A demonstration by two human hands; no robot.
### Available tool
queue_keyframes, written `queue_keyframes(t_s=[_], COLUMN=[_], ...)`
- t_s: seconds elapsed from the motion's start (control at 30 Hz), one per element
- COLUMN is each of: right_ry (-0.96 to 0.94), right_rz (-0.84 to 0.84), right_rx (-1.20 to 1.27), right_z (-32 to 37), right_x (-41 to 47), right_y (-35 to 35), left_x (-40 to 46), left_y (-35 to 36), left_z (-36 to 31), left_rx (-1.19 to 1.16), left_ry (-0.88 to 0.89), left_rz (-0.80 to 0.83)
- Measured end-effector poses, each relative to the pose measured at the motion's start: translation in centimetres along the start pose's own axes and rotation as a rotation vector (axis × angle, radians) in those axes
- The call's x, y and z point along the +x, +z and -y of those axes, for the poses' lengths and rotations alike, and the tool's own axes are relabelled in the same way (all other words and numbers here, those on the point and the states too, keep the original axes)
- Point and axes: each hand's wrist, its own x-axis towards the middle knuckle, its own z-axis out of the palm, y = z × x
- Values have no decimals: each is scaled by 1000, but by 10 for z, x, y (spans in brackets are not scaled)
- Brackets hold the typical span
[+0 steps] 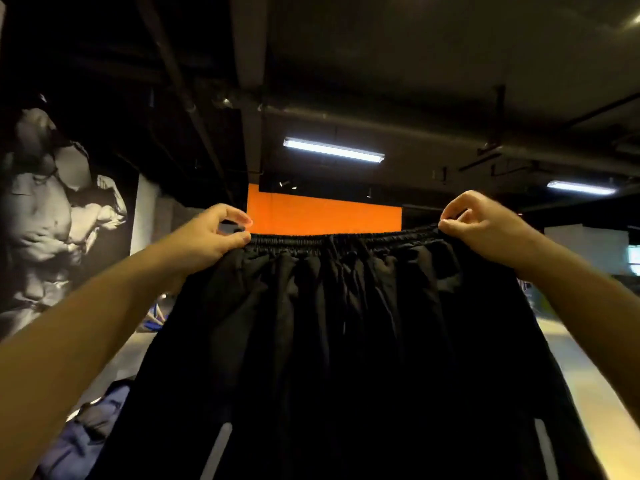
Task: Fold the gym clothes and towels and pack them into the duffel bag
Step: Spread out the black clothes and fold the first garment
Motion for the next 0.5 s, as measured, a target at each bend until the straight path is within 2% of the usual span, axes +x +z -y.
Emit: queue_keyframes(t_s=[0.13,0.27,0.33,0.4,0.5], right_ry=[140,273,348,349,280], right_rz=[344,588,674,684,485], right_rx=[-225,-394,-457,-504,-502], right_z=[-53,-135,-161,-176,-198], right_x=[-41,-148,-208,-240,-239], right_y=[77,196,242,267,282], left_x=[-36,-132,-178,-198,-188], left_y=[50,130,165,187,200], left_z=[97,216,248,264,289], left_rx=[271,540,609,696,803], left_ry=[-177,-367,-471,-421,-98], left_rz=[306,433,482,423,261])
